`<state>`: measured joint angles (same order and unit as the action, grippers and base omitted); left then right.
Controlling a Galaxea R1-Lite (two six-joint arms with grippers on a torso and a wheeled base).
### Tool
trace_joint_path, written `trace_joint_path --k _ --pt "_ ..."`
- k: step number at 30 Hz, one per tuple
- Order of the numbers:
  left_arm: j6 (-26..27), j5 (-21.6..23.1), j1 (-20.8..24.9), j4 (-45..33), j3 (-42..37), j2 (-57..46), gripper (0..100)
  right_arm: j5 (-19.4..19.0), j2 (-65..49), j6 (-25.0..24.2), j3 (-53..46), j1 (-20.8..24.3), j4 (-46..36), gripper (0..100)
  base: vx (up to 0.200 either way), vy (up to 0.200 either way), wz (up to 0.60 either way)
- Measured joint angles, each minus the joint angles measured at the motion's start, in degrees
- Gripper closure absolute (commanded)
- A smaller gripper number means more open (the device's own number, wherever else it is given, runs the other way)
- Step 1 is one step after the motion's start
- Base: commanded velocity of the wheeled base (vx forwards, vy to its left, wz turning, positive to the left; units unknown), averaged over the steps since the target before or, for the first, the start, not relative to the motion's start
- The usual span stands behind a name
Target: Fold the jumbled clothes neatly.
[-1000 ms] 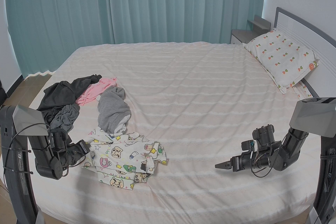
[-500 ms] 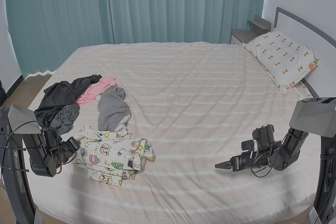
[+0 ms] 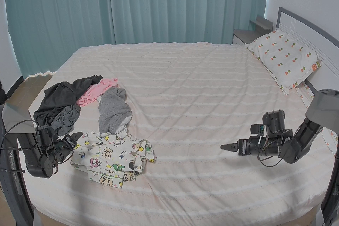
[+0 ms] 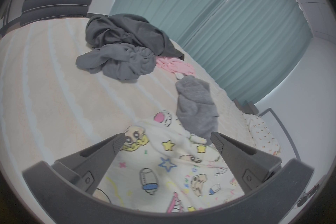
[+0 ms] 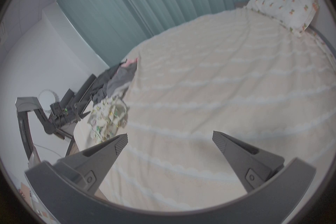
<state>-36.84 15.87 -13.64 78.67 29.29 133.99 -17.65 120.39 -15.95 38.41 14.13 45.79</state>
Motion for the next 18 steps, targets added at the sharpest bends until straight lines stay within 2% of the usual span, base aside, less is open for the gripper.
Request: trace_joint_path --k 7,13,18 --pt "-0.1 6.2 0.8 0.9 -3.6 -9.5 0 3.3 -16.0 -1.7 -6.3 -0.5 -0.4 0 0.000 0.000 0.00" --pt "0.0 13.6 1.7 1.3 -9.8 -24.3 0 8.3 -32.2 -2.1 -14.7 -0.7 -0.7 0 0.000 0.000 0.00" --pt "0.0 16.9 3.8 1.2 -16.0 -37.6 0 11.1 -46.3 -1.8 -21.2 -1.1 -3.7 0 0.000 0.000 0.00"
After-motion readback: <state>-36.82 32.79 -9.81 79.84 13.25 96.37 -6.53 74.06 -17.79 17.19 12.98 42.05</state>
